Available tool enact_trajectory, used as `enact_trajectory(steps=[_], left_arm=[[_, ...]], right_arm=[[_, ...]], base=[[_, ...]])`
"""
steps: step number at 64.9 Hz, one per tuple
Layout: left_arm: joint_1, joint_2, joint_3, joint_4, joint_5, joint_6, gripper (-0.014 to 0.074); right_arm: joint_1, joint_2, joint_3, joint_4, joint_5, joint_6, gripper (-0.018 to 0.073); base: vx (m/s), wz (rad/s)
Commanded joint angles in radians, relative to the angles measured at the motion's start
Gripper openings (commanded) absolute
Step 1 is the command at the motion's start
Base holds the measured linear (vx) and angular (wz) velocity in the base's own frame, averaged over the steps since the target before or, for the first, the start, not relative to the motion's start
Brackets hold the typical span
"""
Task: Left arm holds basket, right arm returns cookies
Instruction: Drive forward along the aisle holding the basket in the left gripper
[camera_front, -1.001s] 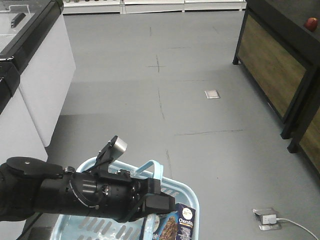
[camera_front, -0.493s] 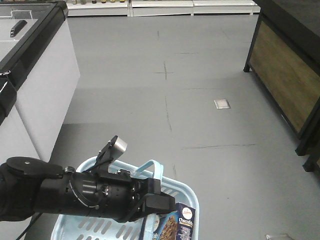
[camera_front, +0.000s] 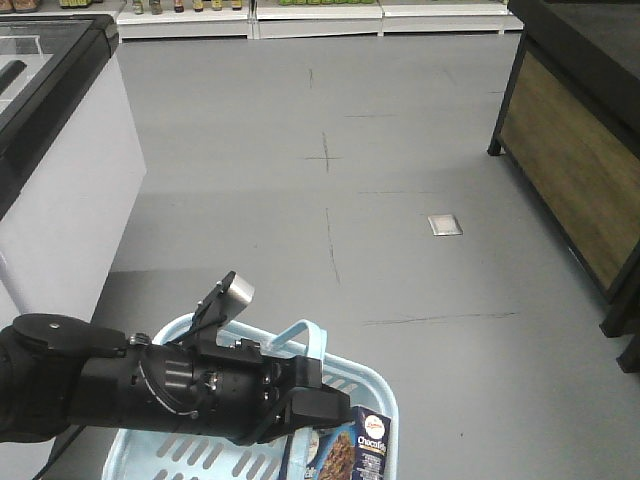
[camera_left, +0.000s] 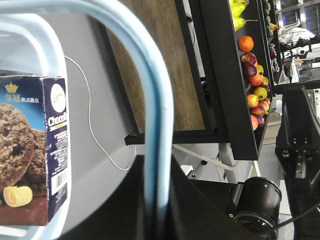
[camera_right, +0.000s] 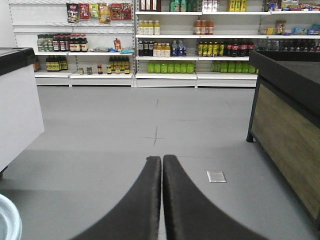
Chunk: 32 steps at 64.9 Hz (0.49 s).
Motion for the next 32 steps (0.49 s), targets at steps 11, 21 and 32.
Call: enact_trajectory(steps=[11, 21, 32], left_arm=[[-0.001, -0.035, -0.028, -0.09, 0.053, 0.009, -0.0008], [-0.001, -0.035, -0.028, -0.091, 0.053, 0.009, -0.0008], [-0.001, -0.035, -0.028, -0.091, 0.052, 0.009, -0.0008]], right_arm=[[-0.003, -0.009, 0.002, -0.004, -0.073, 0.0, -0.0008], [-0.003, -0.009, 0.002, -0.004, -0.073, 0.0, -0.0008], [-0.003, -0.009, 0.002, -0.004, -0.073, 0.0, -0.0008]], base=[[0.29, -0.07], [0.31, -0.04], [0.32, -0.01]])
